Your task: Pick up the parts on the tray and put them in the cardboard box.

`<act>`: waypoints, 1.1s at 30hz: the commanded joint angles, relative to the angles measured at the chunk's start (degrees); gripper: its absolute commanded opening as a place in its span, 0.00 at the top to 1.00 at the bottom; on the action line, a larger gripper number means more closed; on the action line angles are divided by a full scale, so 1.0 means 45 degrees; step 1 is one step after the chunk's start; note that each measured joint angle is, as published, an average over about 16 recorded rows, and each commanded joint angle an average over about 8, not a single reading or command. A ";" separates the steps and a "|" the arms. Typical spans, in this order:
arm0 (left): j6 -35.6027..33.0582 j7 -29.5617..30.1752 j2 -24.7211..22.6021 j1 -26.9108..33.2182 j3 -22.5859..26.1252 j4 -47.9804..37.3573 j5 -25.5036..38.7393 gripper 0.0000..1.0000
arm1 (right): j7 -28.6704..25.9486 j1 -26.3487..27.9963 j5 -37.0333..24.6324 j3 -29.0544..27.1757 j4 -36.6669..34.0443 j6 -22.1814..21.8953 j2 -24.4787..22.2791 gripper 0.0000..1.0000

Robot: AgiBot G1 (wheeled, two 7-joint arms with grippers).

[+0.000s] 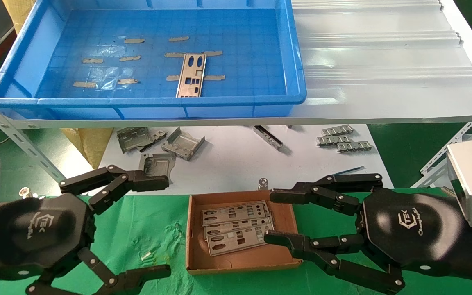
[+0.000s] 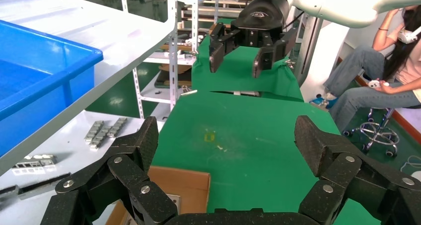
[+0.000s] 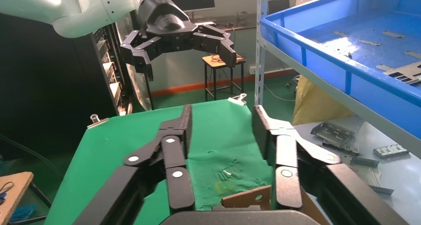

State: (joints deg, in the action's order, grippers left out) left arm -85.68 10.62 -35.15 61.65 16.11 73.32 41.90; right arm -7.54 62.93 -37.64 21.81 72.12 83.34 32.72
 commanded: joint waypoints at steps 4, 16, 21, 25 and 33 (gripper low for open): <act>0.0000 0.0000 0.0000 0.0000 0.0000 0.0000 0.0000 0.00 | 0.0000 0.0000 0.0000 0.0000 0.0000 0.0000 0.0000 1.00; 0.0000 0.0000 0.0000 0.0000 0.0000 0.0000 0.0000 0.00 | 0.0000 0.0000 0.0000 0.0000 0.0000 0.0000 0.0000 1.00; 0.0000 0.0000 0.0000 0.0000 0.0000 0.0000 0.0000 0.00 | 0.0000 0.0000 0.0000 0.0000 0.0000 0.0000 0.0000 1.00; 0.0000 0.0000 0.0000 0.0000 0.0000 0.0000 0.0000 0.00 | 0.0000 0.0000 0.0000 0.0000 0.0000 0.0000 0.0000 1.00; 0.0000 0.0000 0.0000 0.0000 0.0000 0.0000 0.0000 0.00 | 0.0000 0.0000 0.0000 0.0000 0.0000 0.0000 0.0000 1.00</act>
State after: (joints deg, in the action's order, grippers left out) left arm -85.68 10.62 -35.15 61.65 16.11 73.33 41.90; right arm -7.54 62.93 -37.64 21.81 72.12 83.35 32.72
